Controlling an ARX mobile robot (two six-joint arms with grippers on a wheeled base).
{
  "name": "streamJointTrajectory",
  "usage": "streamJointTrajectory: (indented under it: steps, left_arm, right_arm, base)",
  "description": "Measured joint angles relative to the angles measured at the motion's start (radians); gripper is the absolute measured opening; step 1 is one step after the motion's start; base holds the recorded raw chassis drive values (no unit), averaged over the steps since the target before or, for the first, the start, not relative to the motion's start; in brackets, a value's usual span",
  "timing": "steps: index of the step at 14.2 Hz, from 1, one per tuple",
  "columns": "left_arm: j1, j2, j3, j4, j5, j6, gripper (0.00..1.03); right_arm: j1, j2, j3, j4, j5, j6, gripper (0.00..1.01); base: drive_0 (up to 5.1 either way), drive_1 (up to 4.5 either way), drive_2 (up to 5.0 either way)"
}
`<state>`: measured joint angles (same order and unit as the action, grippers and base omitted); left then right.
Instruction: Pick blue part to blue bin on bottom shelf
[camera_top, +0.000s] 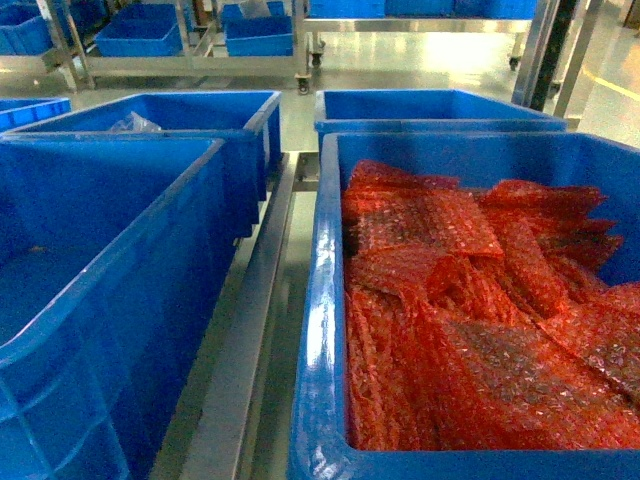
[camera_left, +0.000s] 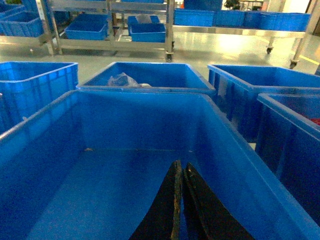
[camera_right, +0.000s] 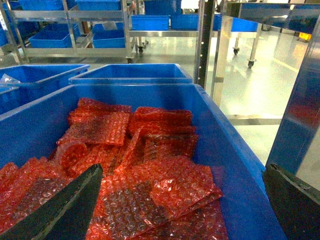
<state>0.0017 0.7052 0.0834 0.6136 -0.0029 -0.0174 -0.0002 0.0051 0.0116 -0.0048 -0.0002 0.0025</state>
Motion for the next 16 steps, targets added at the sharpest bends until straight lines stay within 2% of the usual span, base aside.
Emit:
streamJointTrajectory:
  steps: [3, 4, 8, 9, 16]
  left_arm:
    - [-0.002, -0.112, -0.034, -0.079, 0.003, 0.002, 0.02]
    - [-0.002, -0.124, -0.061, -0.033, 0.003, 0.002, 0.02]
    - [-0.002, -0.237, -0.072, -0.151, 0.002, 0.003, 0.02]
    - [-0.002, -0.351, -0.072, -0.262, 0.003, 0.003, 0.02]
    - [-0.002, -0.479, -0.072, -0.386, 0.003, 0.003, 0.02]
  right_arm:
    - [0.0, 0.0, 0.0, 0.0, 0.0, 0.0, 0.98]
    - [0.0, 0.0, 0.0, 0.0, 0.0, 0.0, 0.98]
    - [0.0, 0.0, 0.0, 0.0, 0.0, 0.0, 0.98]
    - [0.0, 0.0, 0.0, 0.0, 0.0, 0.0, 0.98]
    - [0.0, 0.0, 0.0, 0.0, 0.0, 0.0, 0.98]
  base:
    - [0.0, 0.0, 0.0]
    - [0.0, 0.0, 0.0]
    - [0.0, 0.0, 0.0]
    - [0.0, 0.0, 0.0]
    - [0.0, 0.0, 0.0]
